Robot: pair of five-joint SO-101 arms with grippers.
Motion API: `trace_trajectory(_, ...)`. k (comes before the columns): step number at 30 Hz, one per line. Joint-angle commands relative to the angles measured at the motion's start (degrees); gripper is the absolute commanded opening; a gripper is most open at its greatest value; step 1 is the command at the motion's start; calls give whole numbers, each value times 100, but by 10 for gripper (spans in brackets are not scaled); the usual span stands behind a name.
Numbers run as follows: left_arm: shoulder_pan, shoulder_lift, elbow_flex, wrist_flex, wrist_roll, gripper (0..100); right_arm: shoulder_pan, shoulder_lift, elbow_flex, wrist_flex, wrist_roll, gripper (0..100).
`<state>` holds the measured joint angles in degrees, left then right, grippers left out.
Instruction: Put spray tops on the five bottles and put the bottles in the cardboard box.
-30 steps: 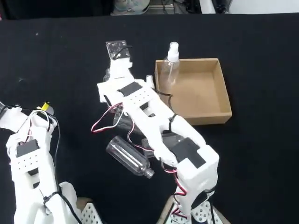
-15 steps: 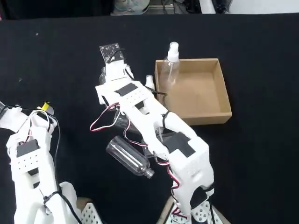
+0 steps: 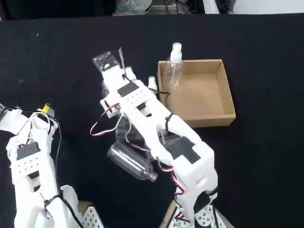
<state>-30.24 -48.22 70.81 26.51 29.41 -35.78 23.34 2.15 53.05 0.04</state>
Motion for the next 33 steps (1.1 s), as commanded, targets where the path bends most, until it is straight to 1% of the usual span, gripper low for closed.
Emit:
trace_trajectory(1,-66,-97,-224,-79,70,209,-202,-646,154,343,290,201)
trace_trajectory(4,-48,-97,-224,-79,70,209,-220,-919,576,273,316,201)
trace_trajectory(6,-66,-97,-224,-79,70,209,-229,-1042,760,-62,316,201)
trace_trajectory(8,-75,-97,-224,-88,70,209,-264,-1051,813,-387,316,202)
trace_trajectory(10,-75,-97,-224,-79,70,209,-352,-936,699,-492,422,205)
trace_trajectory(12,-84,-97,-224,-79,70,209,-431,-760,435,-325,642,240)
trace_trajectory(16,-66,-97,-224,-79,70,209,-510,-198,-497,422,747,314)
trace_trajectory(19,-66,-97,-224,-79,70,209,-510,312,-1385,958,747,315)
trace_trajectory(23,-84,-97,-224,-79,70,209,-519,1015,-2422,1301,756,315)
trace_trajectory(28,-92,-97,-233,-79,70,209,-580,1947,-3266,1626,1187,315)
trace_trajectory(30,-92,-97,-233,-79,70,209,-580,2176,-3521,1829,1213,304)
trace_trajectory(31,-92,-97,-233,-79,70,209,-571,2246,-3626,1908,1231,276)
trace_trajectory(33,-92,-97,-233,-79,70,209,-536,2352,-3758,1987,1240,186)
